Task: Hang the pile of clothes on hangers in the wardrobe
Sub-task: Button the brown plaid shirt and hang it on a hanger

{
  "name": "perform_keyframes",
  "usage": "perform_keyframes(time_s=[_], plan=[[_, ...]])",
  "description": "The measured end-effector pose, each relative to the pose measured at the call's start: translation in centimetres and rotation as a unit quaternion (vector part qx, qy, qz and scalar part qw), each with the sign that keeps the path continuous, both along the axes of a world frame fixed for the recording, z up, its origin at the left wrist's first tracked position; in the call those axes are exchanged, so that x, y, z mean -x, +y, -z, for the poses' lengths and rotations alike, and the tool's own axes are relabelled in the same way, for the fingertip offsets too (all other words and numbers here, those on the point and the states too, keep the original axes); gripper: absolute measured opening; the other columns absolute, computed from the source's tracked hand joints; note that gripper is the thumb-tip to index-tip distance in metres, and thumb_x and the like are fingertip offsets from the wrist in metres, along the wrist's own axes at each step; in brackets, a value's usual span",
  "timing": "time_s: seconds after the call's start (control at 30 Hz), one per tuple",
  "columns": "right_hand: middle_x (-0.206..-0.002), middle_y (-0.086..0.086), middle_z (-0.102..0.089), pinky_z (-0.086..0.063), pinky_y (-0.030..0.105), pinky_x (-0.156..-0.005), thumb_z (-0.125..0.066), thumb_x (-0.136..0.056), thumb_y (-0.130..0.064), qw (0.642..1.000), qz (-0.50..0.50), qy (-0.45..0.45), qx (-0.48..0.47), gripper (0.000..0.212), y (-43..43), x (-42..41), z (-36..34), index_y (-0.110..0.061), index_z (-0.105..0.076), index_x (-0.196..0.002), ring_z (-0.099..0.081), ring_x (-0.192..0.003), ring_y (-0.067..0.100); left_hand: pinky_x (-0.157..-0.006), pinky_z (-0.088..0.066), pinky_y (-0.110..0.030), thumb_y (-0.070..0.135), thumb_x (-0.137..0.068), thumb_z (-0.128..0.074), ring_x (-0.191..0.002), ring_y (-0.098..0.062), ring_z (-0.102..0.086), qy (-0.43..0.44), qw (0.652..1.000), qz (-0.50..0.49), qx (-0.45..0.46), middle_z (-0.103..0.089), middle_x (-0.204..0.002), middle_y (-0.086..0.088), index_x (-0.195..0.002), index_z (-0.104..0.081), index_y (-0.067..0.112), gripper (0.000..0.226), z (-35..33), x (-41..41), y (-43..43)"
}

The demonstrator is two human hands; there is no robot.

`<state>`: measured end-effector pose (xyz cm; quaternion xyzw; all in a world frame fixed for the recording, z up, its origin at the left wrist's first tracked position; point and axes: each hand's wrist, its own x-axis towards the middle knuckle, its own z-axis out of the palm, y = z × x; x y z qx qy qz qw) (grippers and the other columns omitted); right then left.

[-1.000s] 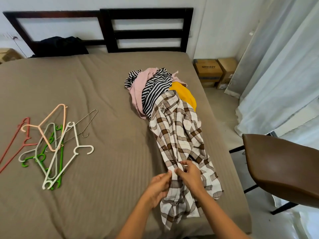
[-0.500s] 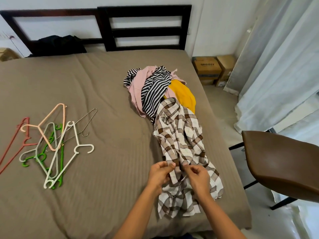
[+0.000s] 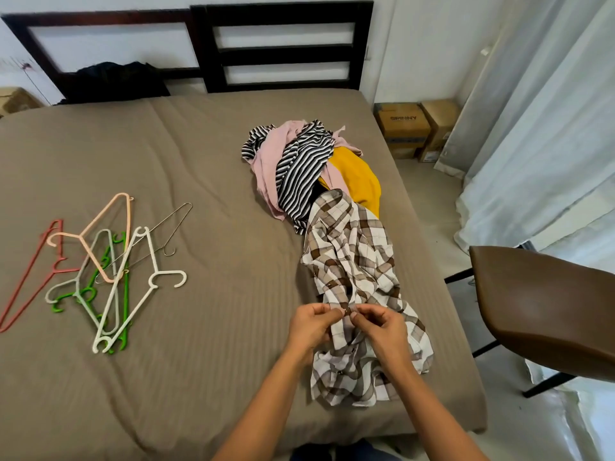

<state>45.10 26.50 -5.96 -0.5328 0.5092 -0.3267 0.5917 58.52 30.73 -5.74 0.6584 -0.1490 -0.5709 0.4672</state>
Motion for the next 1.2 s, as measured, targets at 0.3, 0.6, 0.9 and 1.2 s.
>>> perform_keyframes(time_s=[0.3, 0.6, 0.9, 1.2], plan=[[-0.084, 0.008, -0.074, -0.053, 0.019, -0.071, -0.068, -0.08, 0.002, 0.999, -0.043, 0.004, 0.0, 0.015, 0.3, 0.4, -0.5, -0.003, -0.073, -0.094, -0.07, -0.08, 0.017, -0.074, -0.05, -0.047, 0.032, -0.06, -0.082, -0.076, -0.029, -0.06, -0.02, 0.999, 0.027, 0.0, -0.067, -0.081, -0.022, -0.079, -0.07, 0.002, 0.037, 0.4, -0.4, 0.5], [-0.069, 0.002, -0.071, -0.053, 0.018, -0.064, -0.072, -0.076, 0.001, 0.995, -0.054, 0.082, 0.016, 0.017, 0.6, 0.1, -1.4, -0.016, -0.072, -0.082, -0.067, -0.066, 0.011, -0.053, -0.036, -0.024, 0.02, -0.076, -0.077, -0.051, -0.011, -0.047, -0.154, 0.986, 0.061, 0.016, -0.061, -0.06, -0.002, -0.075, -0.07, 0.002, 0.019, 0.5, -0.5, 0.7], [-0.071, -0.009, -0.069, -0.047, 0.013, -0.058, -0.066, -0.085, -0.014, 0.984, -0.04, 0.163, 0.061, 0.01, 1.6, -0.9, -1.1, -0.019, -0.074, -0.081, -0.062, -0.065, 0.002, -0.056, -0.047, -0.032, 0.024, -0.077, -0.074, -0.057, -0.011, -0.055, -0.243, 0.962, 0.121, 0.015, -0.07, -0.071, -0.011, -0.075, -0.07, 0.011, 0.014, 1.3, -0.9, 0.6], [-0.066, 0.004, -0.071, -0.054, 0.032, -0.063, -0.072, -0.079, -0.01, 0.993, 0.05, 0.098, -0.046, 0.003, 1.5, -1.2, 0.1, -0.011, -0.073, -0.077, -0.066, -0.061, 0.016, -0.049, -0.038, -0.013, 0.018, -0.08, -0.072, -0.046, 0.004, -0.049, -0.245, 0.961, 0.125, 0.025, -0.061, -0.055, 0.008, -0.075, -0.07, 0.011, 0.009, 1.2, -0.4, 0.2]])
